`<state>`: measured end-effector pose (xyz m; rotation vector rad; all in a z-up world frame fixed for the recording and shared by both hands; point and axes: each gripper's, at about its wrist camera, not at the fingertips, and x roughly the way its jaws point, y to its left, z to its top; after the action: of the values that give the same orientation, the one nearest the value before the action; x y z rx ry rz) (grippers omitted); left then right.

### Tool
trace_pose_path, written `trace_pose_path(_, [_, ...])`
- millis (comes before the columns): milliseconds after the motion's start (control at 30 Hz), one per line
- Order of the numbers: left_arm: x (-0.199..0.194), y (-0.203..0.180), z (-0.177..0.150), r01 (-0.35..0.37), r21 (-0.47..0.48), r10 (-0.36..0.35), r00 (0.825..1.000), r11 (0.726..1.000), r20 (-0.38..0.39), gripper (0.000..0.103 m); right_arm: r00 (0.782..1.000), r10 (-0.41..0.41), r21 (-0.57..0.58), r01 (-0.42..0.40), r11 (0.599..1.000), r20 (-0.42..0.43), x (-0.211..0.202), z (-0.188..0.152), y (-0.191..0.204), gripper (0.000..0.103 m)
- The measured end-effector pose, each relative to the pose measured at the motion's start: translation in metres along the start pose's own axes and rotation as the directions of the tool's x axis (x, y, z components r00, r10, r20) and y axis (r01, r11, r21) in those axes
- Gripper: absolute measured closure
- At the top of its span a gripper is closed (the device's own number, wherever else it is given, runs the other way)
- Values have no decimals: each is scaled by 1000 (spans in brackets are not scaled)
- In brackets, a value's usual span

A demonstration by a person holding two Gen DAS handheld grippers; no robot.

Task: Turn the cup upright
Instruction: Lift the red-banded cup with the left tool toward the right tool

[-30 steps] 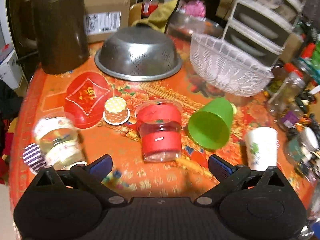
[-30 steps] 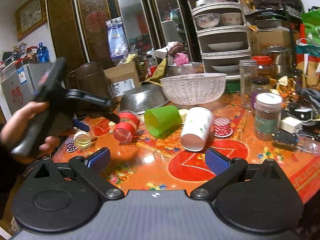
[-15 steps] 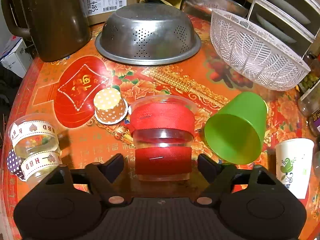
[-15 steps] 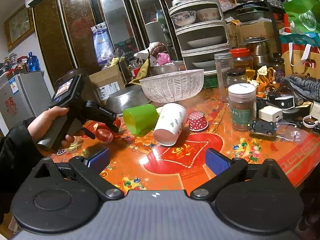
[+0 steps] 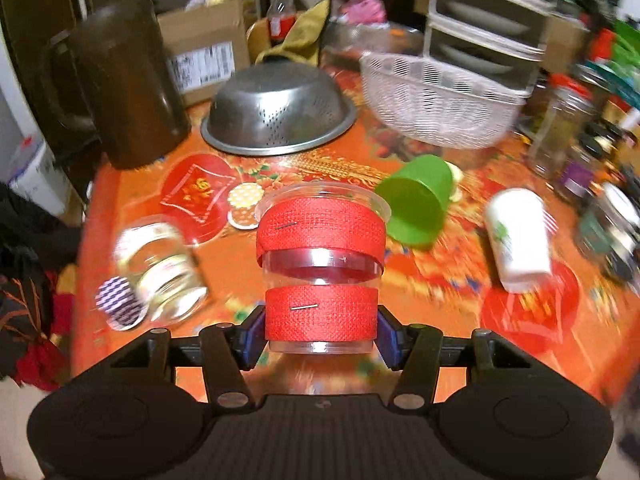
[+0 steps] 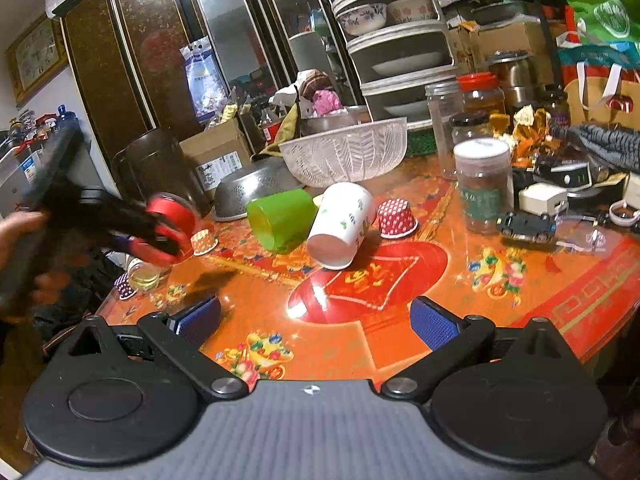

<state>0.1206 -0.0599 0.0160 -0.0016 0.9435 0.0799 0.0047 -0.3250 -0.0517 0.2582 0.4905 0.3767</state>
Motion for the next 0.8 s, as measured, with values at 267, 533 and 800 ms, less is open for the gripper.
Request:
trace_pose_path(267, [-92,28,-75,16,14,-17,997,1000,73,44,999,31,17,-31,999,-20,-4,-11,7,1])
trace_pose_path(533, [-90,37,-133,112,-58,-108,991,992,73,45,996,43,15,-42,999,-84,6,-24,20,1])
trace_pose_path(800, [-42,26,-151,214,-129,-209,977,968,48,45,985,83,43,-77,996,-151,19,-25,37,1])
